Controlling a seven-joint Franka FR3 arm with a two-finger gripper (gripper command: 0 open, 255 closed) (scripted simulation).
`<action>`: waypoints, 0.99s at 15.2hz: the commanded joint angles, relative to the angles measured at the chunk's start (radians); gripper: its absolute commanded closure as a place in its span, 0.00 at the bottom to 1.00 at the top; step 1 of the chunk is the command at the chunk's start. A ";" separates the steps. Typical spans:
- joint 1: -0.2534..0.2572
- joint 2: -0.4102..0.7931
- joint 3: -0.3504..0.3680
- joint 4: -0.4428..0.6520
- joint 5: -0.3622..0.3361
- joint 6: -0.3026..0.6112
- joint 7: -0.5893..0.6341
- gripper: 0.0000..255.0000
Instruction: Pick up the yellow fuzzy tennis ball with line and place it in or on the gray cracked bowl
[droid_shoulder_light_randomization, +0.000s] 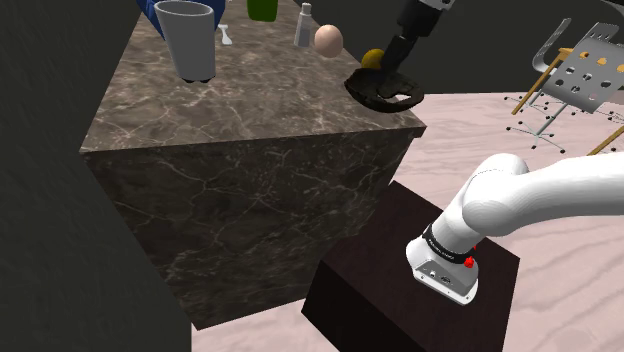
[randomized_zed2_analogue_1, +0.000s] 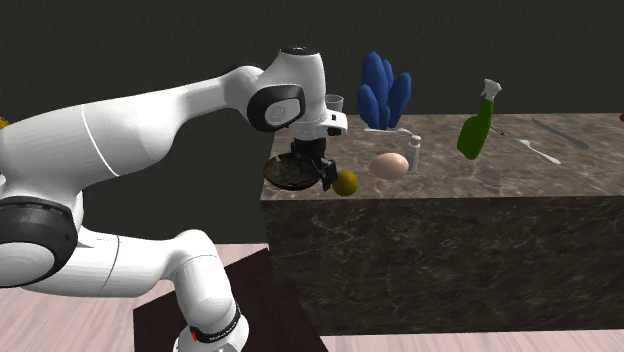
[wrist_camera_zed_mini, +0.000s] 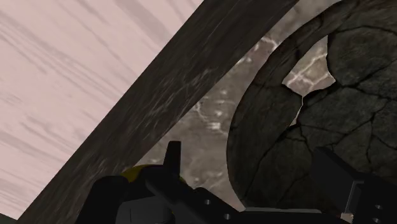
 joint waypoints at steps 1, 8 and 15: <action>0.000 0.000 0.000 0.000 0.000 0.000 0.000 0.00; 0.018 0.187 -0.159 0.247 -0.012 -0.061 -0.219 0.00; 0.018 0.176 -0.153 0.143 -0.011 0.032 -0.219 0.00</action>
